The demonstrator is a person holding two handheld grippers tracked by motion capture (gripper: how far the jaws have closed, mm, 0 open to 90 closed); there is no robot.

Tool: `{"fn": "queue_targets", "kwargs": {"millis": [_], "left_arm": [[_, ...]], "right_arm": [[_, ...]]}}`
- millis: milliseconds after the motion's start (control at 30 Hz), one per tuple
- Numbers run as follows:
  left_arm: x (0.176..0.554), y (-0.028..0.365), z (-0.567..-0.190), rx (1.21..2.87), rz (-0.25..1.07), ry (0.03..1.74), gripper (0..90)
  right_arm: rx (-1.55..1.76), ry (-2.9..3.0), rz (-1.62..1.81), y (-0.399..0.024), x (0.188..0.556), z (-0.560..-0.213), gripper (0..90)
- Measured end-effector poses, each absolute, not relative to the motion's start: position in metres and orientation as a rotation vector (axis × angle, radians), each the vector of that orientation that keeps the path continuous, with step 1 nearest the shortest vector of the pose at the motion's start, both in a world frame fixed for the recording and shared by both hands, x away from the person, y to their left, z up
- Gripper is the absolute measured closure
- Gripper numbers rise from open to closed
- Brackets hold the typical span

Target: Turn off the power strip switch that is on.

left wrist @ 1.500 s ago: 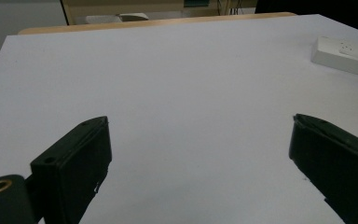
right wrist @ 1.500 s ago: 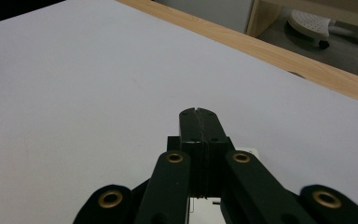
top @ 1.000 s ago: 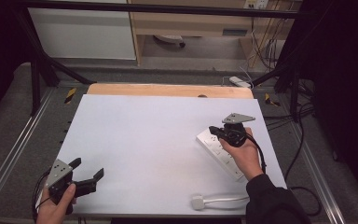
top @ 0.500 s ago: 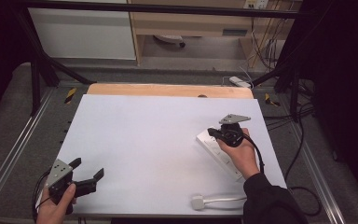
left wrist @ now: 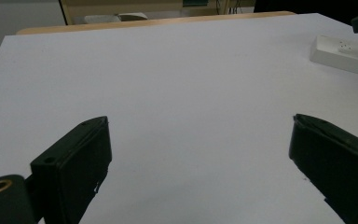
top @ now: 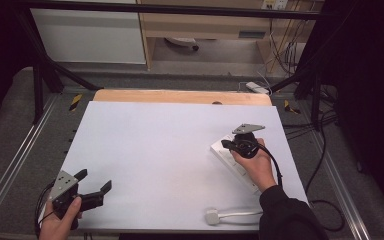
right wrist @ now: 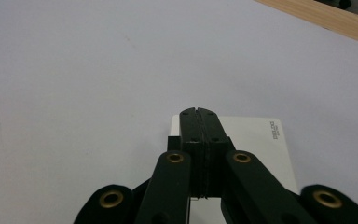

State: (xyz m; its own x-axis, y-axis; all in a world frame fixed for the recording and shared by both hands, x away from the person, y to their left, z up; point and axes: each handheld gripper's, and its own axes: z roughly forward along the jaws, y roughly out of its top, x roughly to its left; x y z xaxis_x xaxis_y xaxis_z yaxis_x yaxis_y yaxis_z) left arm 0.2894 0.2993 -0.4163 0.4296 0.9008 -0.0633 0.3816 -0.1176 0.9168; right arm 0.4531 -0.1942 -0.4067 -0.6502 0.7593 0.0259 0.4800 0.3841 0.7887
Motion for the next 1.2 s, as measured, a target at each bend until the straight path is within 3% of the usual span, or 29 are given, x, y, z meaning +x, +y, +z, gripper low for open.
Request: {"fn": "queue_targets", "kwargs": {"millis": [1200], "left_arm": [[0.291, 0.299, -0.418, 1.713, 0.657, 1.124, 5.8]], "right_arm": [[1.16, 2.333, 1.126, -0.189, 0.458, -0.427, 90.0]]}}
